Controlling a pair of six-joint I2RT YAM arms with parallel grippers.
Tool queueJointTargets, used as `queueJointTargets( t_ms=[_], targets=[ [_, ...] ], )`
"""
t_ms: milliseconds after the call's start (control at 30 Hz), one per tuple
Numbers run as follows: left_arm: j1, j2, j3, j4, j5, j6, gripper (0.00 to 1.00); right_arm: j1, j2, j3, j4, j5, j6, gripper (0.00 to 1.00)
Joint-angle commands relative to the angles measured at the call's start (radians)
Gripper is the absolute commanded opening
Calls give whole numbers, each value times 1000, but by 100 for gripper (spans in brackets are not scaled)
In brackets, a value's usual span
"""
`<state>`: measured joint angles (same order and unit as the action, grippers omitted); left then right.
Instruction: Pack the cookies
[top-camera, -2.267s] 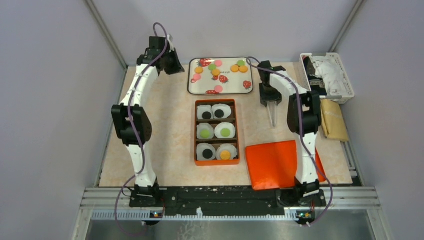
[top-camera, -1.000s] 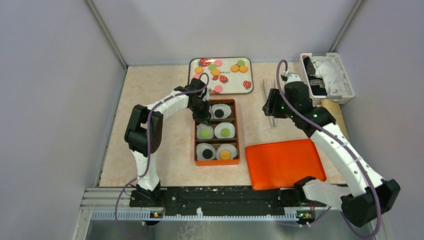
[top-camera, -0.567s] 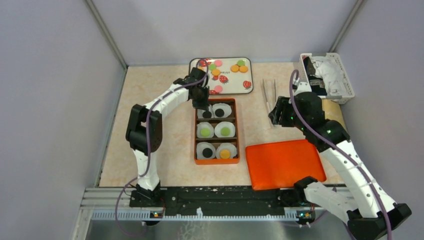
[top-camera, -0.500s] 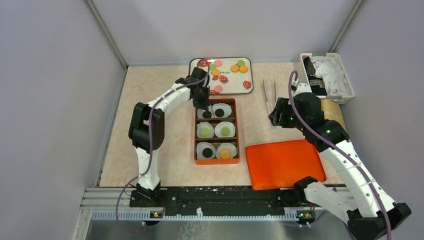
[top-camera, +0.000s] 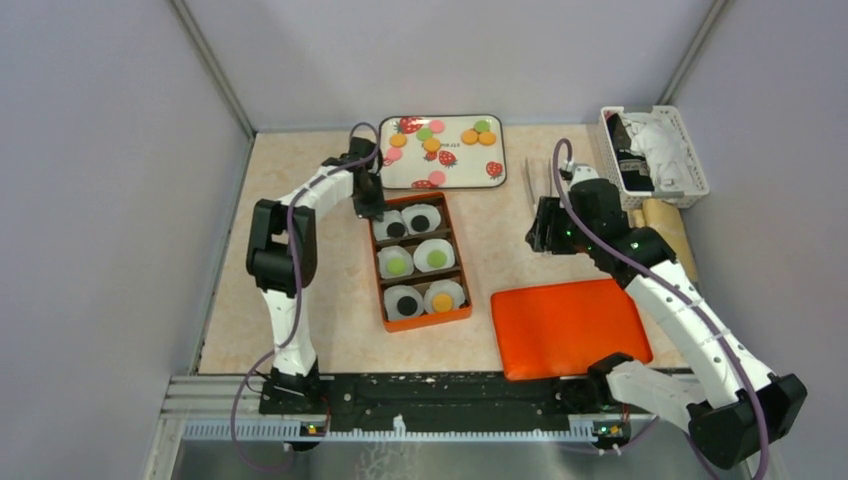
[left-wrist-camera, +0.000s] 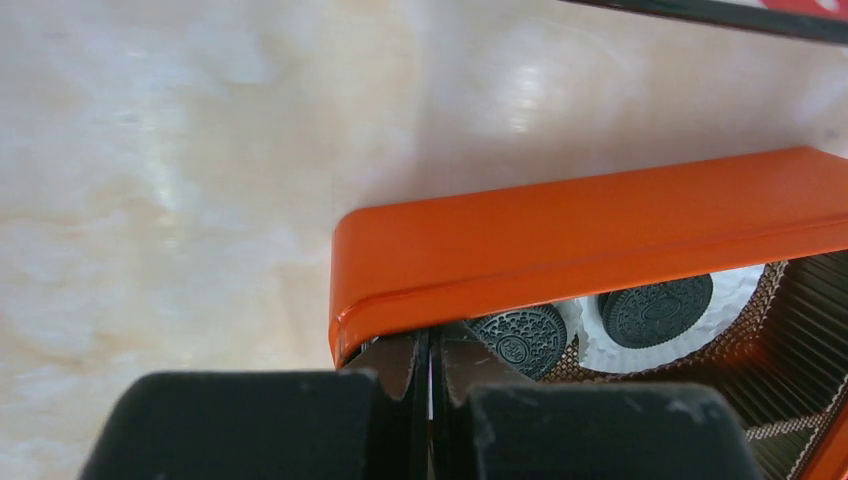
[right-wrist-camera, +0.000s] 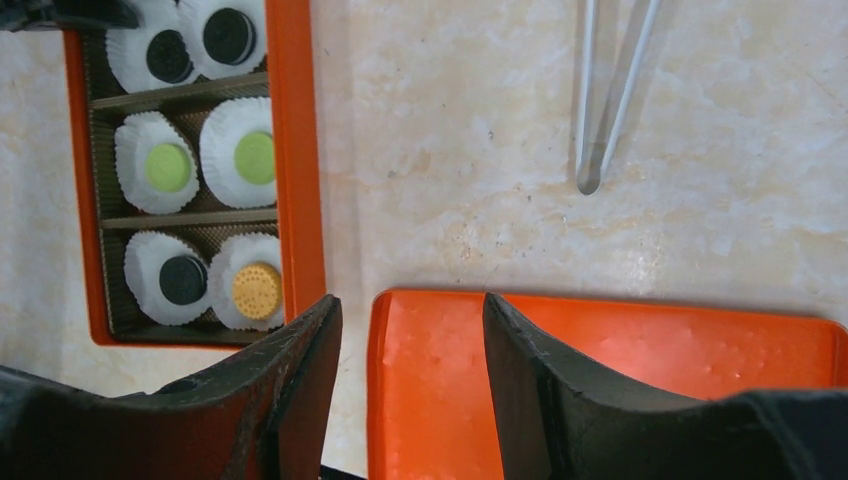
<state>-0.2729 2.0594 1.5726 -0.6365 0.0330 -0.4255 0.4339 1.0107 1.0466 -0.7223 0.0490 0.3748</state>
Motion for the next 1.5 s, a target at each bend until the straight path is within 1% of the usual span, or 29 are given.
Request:
queueJointTargets(
  t_ms=[0,67,133,267,367,400,467,533,633,833,900,1033,1167,1300,1467],
  targets=[
    [84,-72,-65,42,10,-9,0,24,24,-28,41,-45,-13,53],
    [123,-80,-114,62,47,-18,0,51,35,-33,42,-45,-11,53],
    [147,-101,-169,93,56,-26,0,105,58,-29,44,-40,-8,53],
    [156,-163,-255,120,17,-36,0,305,159,20,51,42,12,51],
    [162,-240,-314,132,-23,-50,0,429,251,75,75,87,26,46],
    [162,-268,-334,137,-39,-53,0,460,279,93,88,90,29,41],
    [164,-320,-375,148,-63,-56,0,503,333,120,119,92,33,29],
    [165,-357,-412,161,-66,-48,0,520,383,140,151,86,36,15],
    [170,-380,-429,158,-71,-41,0,527,452,156,206,71,36,0],
    [173,-375,-449,188,-38,-50,0,536,608,207,259,39,24,0],
    [173,-366,-455,196,-8,-50,0,539,655,206,280,30,32,0],
    [173,-364,-470,211,0,-48,0,542,709,181,293,21,58,0],
    [173,-372,-479,223,18,-53,0,543,719,129,256,8,83,0],
    [172,-380,-490,232,37,-58,0,533,683,78,194,57,103,0],
    [172,-378,-505,244,72,-58,0,450,689,46,173,51,102,0]
  ],
)
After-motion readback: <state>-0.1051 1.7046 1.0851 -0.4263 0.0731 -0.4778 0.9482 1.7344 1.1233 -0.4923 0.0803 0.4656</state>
